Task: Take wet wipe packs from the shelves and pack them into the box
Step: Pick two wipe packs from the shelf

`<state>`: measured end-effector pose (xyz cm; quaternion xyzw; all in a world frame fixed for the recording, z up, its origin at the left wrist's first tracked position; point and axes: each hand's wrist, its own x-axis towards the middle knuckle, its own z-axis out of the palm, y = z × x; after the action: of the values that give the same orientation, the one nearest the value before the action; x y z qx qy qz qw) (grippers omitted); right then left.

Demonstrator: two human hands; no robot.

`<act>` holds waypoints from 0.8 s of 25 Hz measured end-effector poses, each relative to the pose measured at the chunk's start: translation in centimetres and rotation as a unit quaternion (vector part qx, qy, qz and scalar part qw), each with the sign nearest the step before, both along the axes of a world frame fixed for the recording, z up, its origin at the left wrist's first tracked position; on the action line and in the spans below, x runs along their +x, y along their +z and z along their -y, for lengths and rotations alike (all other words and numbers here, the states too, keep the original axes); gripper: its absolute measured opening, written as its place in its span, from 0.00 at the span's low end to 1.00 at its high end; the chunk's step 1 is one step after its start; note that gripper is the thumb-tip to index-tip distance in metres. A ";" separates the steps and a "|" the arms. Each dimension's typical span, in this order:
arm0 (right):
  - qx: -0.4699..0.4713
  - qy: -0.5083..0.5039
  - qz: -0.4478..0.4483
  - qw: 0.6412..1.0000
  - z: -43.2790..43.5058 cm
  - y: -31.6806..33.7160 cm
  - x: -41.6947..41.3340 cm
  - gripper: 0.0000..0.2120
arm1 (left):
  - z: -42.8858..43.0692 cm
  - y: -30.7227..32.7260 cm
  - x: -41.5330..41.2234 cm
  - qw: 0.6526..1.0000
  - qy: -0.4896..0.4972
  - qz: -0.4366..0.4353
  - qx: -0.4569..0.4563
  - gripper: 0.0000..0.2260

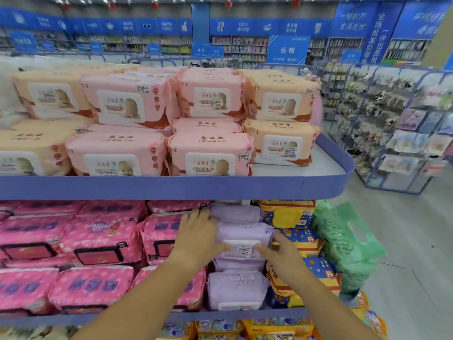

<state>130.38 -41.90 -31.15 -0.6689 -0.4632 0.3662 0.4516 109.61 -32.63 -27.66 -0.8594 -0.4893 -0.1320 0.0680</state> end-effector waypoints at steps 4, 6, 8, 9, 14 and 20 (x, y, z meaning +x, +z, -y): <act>-0.022 0.020 0.031 0.999 -1.4 -0.6 0.4 0.12 | -0.6 -1.2 -0.5 0.999 -0.006 -0.019 0.030 0.30; -0.039 0.026 0.073 0.996 -1.2 -0.5 0.5 0.12 | -0.3 -1.5 -0.4 1.000 0.009 0.003 -0.006 0.31; -0.049 0.020 0.091 0.994 -0.9 -0.2 0.4 0.10 | 0.3 -1.4 -0.3 0.999 0.025 0.018 -0.024 0.32; -0.051 0.016 0.094 0.994 -0.8 0.1 0.4 0.08 | 0.6 -1.0 -0.3 0.998 0.031 0.021 -0.042 0.32; -0.044 -0.050 0.074 0.995 0.9 2.6 -0.7 0.24 | 2.8 1.2 -0.7 0.967 0.022 0.187 -0.169 0.27; -0.016 0.020 0.051 0.998 5.0 5.0 -2.8 0.27 | 10.1 2.7 -2.8 0.836 0.110 0.430 -0.323 0.27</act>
<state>127.56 -46.89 -26.12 -0.6842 -0.4929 0.3484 0.4093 106.79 -42.71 -24.98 -0.6294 -0.5753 -0.3143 -0.4171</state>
